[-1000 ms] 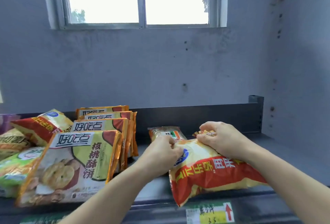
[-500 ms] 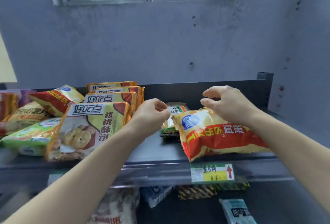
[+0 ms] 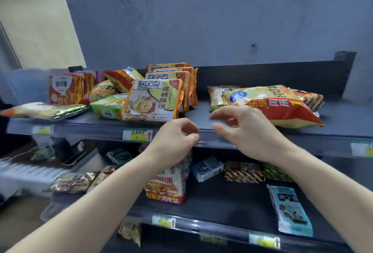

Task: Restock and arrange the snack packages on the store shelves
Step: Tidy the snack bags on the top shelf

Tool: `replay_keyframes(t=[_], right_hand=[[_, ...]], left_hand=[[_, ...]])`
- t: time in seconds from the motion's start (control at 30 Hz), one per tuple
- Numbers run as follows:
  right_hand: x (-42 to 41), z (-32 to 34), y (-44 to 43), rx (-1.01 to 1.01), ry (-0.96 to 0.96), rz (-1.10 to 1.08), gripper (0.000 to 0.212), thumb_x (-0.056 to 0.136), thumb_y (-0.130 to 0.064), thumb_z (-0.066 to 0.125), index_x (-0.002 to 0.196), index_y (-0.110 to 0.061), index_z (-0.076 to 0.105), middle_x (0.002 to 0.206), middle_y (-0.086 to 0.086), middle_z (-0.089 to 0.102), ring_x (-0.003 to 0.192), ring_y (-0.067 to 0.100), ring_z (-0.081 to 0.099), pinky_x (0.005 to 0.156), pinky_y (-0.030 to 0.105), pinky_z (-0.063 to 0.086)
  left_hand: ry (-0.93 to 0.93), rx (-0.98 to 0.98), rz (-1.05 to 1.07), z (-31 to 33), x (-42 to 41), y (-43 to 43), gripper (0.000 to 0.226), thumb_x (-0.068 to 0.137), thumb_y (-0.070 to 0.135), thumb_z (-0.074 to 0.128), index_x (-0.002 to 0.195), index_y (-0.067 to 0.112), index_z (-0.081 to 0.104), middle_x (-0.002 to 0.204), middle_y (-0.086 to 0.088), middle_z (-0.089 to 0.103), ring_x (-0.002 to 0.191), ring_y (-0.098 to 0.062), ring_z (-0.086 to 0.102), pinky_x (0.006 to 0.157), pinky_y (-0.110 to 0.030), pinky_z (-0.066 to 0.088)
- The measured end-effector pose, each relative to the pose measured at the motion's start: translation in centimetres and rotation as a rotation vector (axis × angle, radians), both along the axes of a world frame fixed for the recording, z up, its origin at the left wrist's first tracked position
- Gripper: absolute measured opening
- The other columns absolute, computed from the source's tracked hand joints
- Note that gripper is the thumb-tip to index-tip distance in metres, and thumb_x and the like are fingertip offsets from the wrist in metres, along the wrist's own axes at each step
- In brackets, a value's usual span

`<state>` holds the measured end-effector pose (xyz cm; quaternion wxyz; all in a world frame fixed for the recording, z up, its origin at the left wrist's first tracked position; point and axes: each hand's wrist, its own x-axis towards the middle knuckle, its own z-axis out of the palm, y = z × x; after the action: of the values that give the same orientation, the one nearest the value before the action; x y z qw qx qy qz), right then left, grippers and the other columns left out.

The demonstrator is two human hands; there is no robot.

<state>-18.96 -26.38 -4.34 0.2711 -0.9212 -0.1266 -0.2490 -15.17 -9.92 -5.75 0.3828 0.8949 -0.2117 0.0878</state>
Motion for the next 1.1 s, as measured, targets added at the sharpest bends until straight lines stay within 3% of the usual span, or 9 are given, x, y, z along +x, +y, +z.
replay_keyframes(t=[0.27,0.4,0.53,0.63,0.73,0.87,0.97,1.03,1.1], right_hand=[[-0.1,-1.9,5.0,-0.027,0.138,0.064,0.027,0.09,-0.026,0.06,0.115,-0.018,0.066,0.114,-0.002,0.067,0.101,0.008,0.059,0.088,0.019,0.042],[0.6,-3.6,8.6,-0.04,0.214,0.087,0.026,0.09,-0.024,0.06,0.114,-0.017,0.067,0.111,-0.002,0.068,0.101,0.009,0.061,0.086,0.017,0.041],[3.2,-2.5,14.5,0.011,0.171,0.1,0.028,0.09,-0.023,0.06,0.117,-0.017,0.065,0.112,-0.003,0.067,0.1,0.008,0.06,0.087,0.016,0.042],[6.4,-0.8,20.0,0.099,0.144,0.106,0.029,0.092,-0.021,0.057,0.118,-0.013,0.064,0.111,0.0,0.066,0.101,0.013,0.06,0.091,0.024,0.046],[10.0,0.5,24.9,0.192,0.192,0.074,0.035,0.094,-0.019,0.053,0.127,-0.011,0.057,0.121,0.003,0.061,0.112,0.017,0.056,0.098,0.027,0.043],[14.3,1.3,28.4,0.313,0.38,-0.012,0.042,0.096,-0.019,0.049,0.137,-0.013,0.046,0.12,0.004,0.057,0.103,0.019,0.058,0.085,0.029,0.047],[16.7,1.3,29.1,0.348,0.453,-0.14,0.032,0.094,-0.02,0.049,0.125,-0.01,0.053,0.117,0.007,0.058,0.085,0.015,0.052,0.062,0.023,0.041],[17.8,1.2,29.1,0.361,0.447,-0.214,0.03,0.092,-0.018,0.05,0.12,-0.008,0.053,0.11,0.008,0.06,0.078,0.014,0.053,0.057,0.023,0.041],[18.6,1.2,29.1,0.386,0.449,-0.24,0.028,0.092,-0.014,0.05,0.117,-0.004,0.055,0.099,0.008,0.059,0.076,0.016,0.052,0.06,0.026,0.044]], left_hand=[[0.093,-0.004,0.08,-1.0,-1.0,6.7,0.01,0.087,0.016,0.061,0.095,0.018,0.067,0.09,0.001,0.069,0.086,-0.013,0.064,0.077,-0.025,0.049],[0.125,0.001,0.135,-2.7,-0.3,11.4,0.012,0.088,0.015,0.059,0.096,0.014,0.068,0.087,0.0,0.068,0.077,-0.009,0.059,0.067,-0.02,0.045],[0.03,-0.078,0.206,-1.8,2.2,17.1,0.014,0.089,0.011,0.057,0.097,0.013,0.068,0.088,0.0,0.065,0.083,-0.014,0.06,0.08,-0.028,0.049],[-0.107,-0.149,0.298,0.3,6.3,21.1,0.018,0.089,0.012,0.055,0.104,0.011,0.065,0.094,-0.001,0.063,0.085,-0.016,0.058,0.077,-0.028,0.048],[-0.081,-0.108,0.328,1.5,11.4,24.1,0.03,0.091,0.017,0.056,0.12,0.008,0.059,0.112,-0.005,0.061,0.098,-0.02,0.056,0.083,-0.027,0.044],[0.116,-0.086,0.31,1.7,17.1,25.6,0.047,0.094,0.025,0.054,0.135,0.003,0.044,0.133,-0.012,0.051,0.119,-0.027,0.05,0.089,-0.028,0.038],[0.301,-0.283,0.263,1.6,19.9,25.7,0.042,0.094,0.023,0.055,0.127,-0.002,0.047,0.119,-0.013,0.056,0.105,-0.028,0.057,0.087,-0.034,0.049],[0.406,-0.428,0.239,1.6,21.2,25.5,0.035,0.093,0.02,0.057,0.118,-0.003,0.051,0.112,-0.013,0.06,0.098,-0.026,0.061,0.088,-0.04,0.054],[0.478,-0.493,0.229,1.7,21.8,25.2,0.022,0.093,0.018,0.058,0.107,0.003,0.052,0.095,-0.01,0.058,0.083,-0.023,0.06,0.076,-0.038,0.056]])
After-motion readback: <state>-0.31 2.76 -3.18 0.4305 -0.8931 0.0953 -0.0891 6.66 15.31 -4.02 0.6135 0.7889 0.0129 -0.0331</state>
